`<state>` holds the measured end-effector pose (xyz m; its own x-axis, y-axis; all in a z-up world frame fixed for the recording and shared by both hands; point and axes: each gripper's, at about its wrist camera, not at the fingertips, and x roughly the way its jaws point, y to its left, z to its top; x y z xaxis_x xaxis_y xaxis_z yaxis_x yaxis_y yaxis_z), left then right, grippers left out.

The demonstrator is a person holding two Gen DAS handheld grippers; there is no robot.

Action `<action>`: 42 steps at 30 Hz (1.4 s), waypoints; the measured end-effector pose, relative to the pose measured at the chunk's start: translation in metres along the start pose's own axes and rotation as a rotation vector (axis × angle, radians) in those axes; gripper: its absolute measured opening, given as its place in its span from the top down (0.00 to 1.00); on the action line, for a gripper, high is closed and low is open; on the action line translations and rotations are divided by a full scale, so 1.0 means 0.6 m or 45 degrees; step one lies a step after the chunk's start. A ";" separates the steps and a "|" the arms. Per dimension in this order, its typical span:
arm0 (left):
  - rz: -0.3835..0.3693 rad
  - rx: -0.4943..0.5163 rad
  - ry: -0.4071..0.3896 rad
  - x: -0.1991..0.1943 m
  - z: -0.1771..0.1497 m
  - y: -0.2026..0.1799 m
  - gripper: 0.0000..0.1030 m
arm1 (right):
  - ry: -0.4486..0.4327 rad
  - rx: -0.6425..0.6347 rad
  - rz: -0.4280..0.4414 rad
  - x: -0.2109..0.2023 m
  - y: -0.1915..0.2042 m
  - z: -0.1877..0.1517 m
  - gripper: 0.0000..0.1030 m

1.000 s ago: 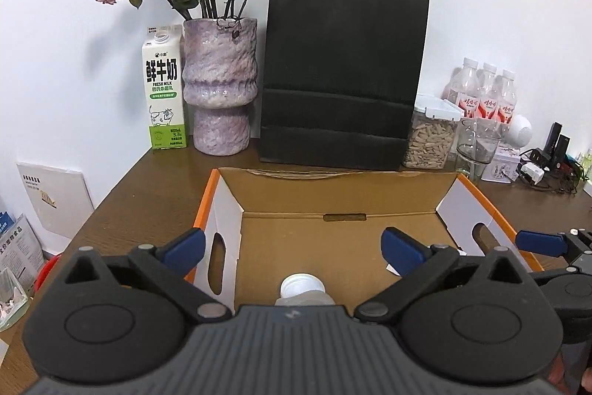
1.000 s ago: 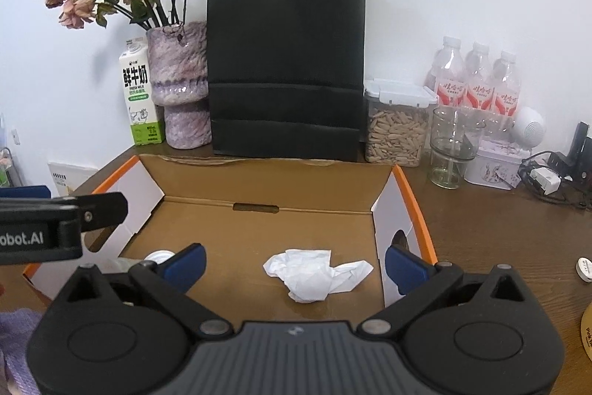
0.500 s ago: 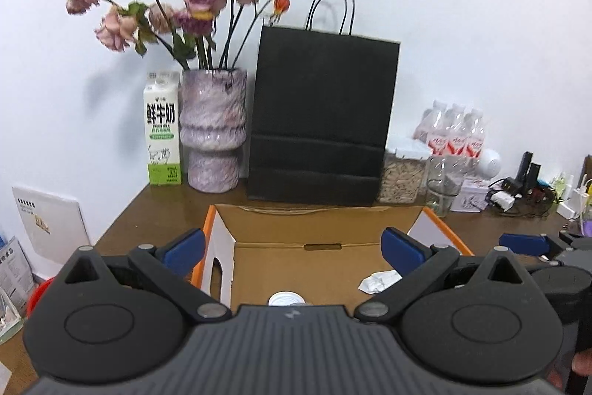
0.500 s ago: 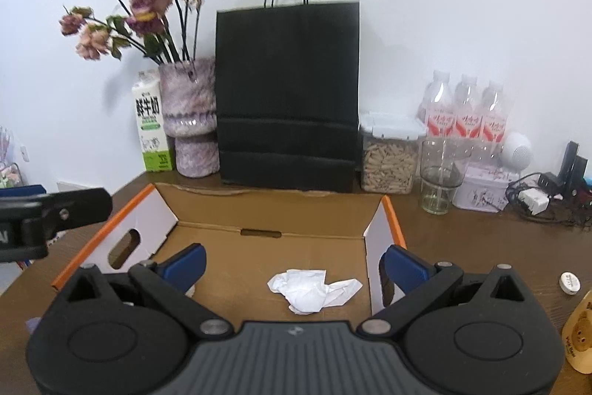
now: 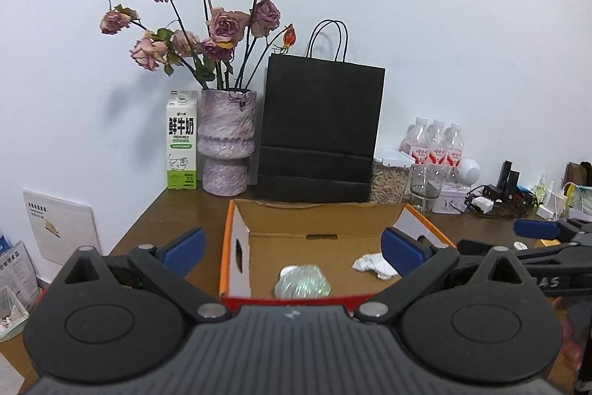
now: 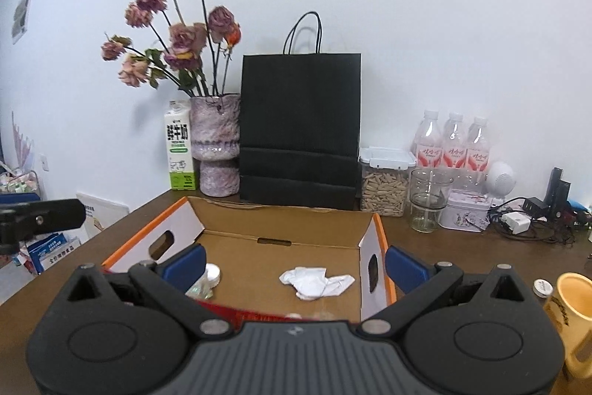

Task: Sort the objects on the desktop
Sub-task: 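Move both tools back toward the second bottle cap and braided cable, then grasp the second white bottle cap with the left tool while the right grasps the braided cable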

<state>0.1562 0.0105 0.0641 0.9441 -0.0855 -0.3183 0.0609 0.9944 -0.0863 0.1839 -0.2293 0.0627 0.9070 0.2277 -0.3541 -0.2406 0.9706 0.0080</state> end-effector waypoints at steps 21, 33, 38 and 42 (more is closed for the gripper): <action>0.047 0.113 0.217 -0.121 -0.211 0.013 0.00 | 0.223 0.058 -0.016 -0.153 -0.016 -0.228 0.00; 0.038 0.083 0.339 -0.124 -0.272 0.022 0.00 | 0.303 0.077 -0.019 -0.158 -0.002 -0.270 0.00; 0.041 0.108 0.347 -0.114 -0.272 0.017 0.07 | 0.307 0.058 -0.020 -0.142 0.001 -0.263 0.00; 0.022 0.129 0.360 -0.105 -0.273 0.013 0.29 | 0.332 0.033 -0.033 -0.119 0.001 -0.256 0.00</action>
<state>0.0438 0.0136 -0.0712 0.8184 -0.0680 -0.5706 0.0907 0.9958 0.0115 0.0658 -0.2568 -0.0555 0.7922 0.1781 -0.5837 -0.2062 0.9783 0.0186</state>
